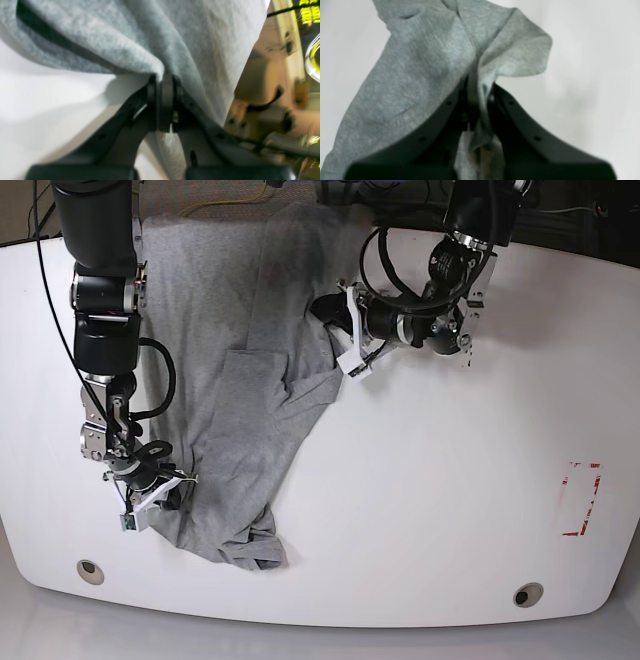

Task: Layout the t-shirt on the table in an organized manner, then fold the t-shirt properly
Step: 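Grasp the shirt hem with both grippers and stretch it apart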

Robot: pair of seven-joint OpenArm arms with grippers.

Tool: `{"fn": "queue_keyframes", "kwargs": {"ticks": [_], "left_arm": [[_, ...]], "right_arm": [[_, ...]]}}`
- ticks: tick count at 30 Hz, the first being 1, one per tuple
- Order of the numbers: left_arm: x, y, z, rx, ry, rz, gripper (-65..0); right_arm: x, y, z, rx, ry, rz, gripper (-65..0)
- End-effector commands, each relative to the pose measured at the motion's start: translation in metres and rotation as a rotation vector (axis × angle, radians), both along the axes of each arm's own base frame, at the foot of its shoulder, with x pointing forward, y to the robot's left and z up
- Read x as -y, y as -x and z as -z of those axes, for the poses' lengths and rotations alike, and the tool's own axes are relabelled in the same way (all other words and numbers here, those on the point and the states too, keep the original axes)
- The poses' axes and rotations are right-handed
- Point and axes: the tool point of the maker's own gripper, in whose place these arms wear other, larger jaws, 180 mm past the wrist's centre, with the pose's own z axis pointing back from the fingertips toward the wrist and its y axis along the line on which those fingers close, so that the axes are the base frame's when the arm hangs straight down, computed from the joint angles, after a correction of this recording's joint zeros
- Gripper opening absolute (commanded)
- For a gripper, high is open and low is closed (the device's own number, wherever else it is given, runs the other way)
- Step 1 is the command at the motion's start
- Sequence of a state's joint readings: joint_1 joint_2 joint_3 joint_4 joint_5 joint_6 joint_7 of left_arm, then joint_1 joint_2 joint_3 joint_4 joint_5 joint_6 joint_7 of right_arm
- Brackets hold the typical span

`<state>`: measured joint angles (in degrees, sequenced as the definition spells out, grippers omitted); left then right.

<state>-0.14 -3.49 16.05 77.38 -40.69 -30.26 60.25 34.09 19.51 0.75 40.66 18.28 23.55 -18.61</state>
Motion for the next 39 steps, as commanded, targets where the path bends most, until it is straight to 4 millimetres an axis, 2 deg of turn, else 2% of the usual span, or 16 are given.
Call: {"fn": "queue_keyframes", "kwargs": {"ticks": [1, 4, 9, 11, 17, 21, 27, 31, 39], "left_arm": [[-0.030, 0.000, 0.021, -0.018, -0.152, -0.009, -63.9], [-0.043, -0.003, 0.024, -0.016, -0.179, -0.016, -63.9], [-0.066, -0.029, 0.016, 0.039, -0.224, -0.029, -64.0], [-0.080, -0.039, 0.013, 0.061, -0.253, -0.033, -64.0], [-0.122, -0.078, -0.005, 0.146, -0.340, -0.054, -64.0], [-0.152, -0.102, -0.021, 0.203, -0.404, -0.065, -63.7], [-0.196, -0.137, -0.057, 0.330, -0.494, -0.010, -63.6], [-0.215, -0.153, -0.076, 0.396, -0.567, 0.050, -63.5], [-0.232, -0.168, -0.094, 0.477, -0.688, 0.173, -63.5]], "right_arm": [[0.007, -0.017, -0.030, 0.084, -0.003, 0.011, -64.5], [0.008, -0.017, -0.031, 0.084, -0.001, 0.011, -64.5], [0.011, -0.017, -0.031, 0.084, 0.003, 0.013, -64.5], [0.013, -0.017, -0.032, 0.085, 0.001, 0.020, -64.5], [0.039, -0.004, -0.026, 0.051, -0.018, 0.084, -64.5], [0.045, 0.000, -0.030, 0.049, -0.013, 0.094, -64.5], [0.041, 0.021, -0.020, 0.023, 0.013, 0.070, -64.5], [0.036, 0.037, -0.015, 0.023, 0.043, 0.044, -64.5], [0.023, 0.078, 0.001, 0.001, 0.090, -0.007, -64.5]]}}
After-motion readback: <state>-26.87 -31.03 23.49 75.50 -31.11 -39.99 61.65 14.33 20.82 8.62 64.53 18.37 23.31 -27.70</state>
